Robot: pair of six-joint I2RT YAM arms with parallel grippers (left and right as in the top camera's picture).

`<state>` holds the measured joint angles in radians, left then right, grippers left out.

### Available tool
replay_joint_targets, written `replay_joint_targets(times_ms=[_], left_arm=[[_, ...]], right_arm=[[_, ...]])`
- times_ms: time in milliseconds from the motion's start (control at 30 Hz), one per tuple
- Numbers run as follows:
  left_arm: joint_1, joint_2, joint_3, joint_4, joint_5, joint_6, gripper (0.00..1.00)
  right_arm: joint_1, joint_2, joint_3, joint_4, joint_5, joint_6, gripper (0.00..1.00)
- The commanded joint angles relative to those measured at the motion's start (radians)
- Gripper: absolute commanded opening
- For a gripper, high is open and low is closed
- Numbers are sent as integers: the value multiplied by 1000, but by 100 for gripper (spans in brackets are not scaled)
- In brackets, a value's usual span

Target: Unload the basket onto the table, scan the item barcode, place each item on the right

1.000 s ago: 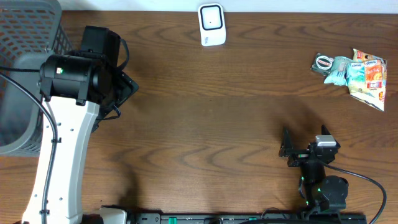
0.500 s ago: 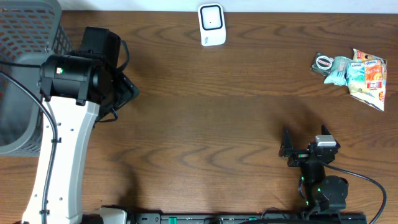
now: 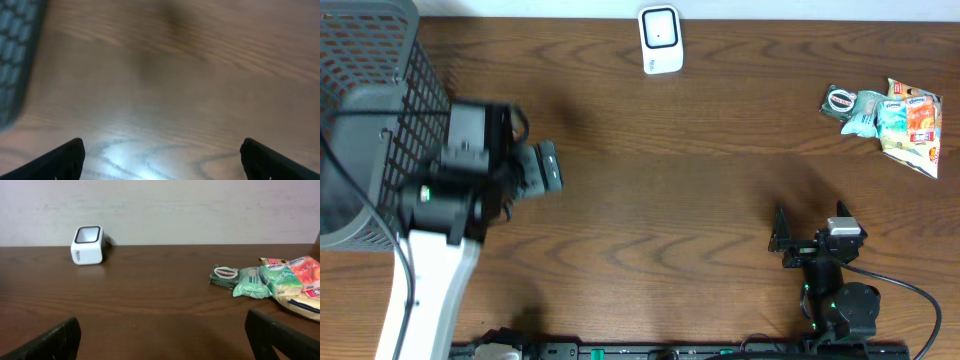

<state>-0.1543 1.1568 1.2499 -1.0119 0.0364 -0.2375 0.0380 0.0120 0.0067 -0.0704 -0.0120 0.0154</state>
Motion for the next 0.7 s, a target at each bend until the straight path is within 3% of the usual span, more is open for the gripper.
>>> replay_joint_targets(times_ms=[0,133,267,467,667], left_arm=[[-1,-135,-167,80,76,125,98],[-1,-296,-356,176,76,125,98],[0,-485,-511,179,76,125,98],[1,-749,-661,239,75,126,98],[4,-941,-808,404,76,133,98]], right_arm=[[0,-6,-1,-5,-6,13,99],[0,-6,-1,-5,-6,13,99],[0,-6,-2,-5,-6,13,99],[0,-6,-1,-5,-6,13,99],[0,-6,-2,-5,-6,13,99]])
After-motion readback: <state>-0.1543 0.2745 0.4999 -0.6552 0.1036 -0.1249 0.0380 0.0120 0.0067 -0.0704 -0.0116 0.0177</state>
